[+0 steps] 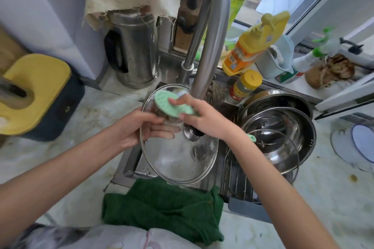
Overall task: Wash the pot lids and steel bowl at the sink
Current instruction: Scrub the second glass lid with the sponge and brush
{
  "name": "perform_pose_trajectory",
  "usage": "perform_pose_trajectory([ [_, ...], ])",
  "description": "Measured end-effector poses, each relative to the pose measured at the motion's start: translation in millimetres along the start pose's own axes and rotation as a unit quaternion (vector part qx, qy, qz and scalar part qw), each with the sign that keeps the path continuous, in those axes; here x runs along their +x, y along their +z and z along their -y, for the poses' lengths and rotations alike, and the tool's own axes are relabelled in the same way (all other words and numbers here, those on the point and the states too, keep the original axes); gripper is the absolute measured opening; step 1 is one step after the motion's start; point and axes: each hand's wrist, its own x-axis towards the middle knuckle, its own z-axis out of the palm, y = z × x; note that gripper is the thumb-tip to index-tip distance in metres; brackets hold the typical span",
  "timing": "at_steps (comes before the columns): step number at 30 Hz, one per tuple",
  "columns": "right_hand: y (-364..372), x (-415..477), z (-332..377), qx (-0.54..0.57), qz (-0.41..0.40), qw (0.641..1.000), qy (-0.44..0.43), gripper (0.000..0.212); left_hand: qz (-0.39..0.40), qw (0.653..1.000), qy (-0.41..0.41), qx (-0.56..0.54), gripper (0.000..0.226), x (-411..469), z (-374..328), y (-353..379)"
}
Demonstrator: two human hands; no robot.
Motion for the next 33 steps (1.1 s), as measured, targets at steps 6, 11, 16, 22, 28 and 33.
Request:
perform_pose_trajectory([
  [6,-14.8,5.4,-10.8,0.011,-0.096,0.993,0.069,0.035,-0.003,1.0,0.012,0.002,0.041,-3.4,-3.4,-5.7],
  [11,-7.4,0.8,4.7,-0.028,-0.068,0.997,0.029,0.037,0.005,1.0,0.022,0.02,0.05,-3.6,-3.2,-1.9],
  [16,-0.1,-10.7,13.0,-0.128,-0.141,0.981,0.041,0.037,-0.008,0.999,0.019,0.025,0.047,0.0,-1.8,3.5],
  [22,-2.9,-20.8,0.7,-0.222,-0.228,0.942,0.104,0.031,-0.009,0.999,0.02,0.044,0.048,1.0,0.3,8.4],
  [28,5.0,-31.0,4.8,-0.186,-0.28,0.94,0.053,0.027,0.006,0.998,0.032,0.061,0.051,-0.8,-3.2,11.2],
  [33,16.1,-35.8,7.3,-0.161,-0.281,0.946,0.019,0.03,0.004,0.997,0.042,0.072,0.046,-1.7,-2.7,14.0],
])
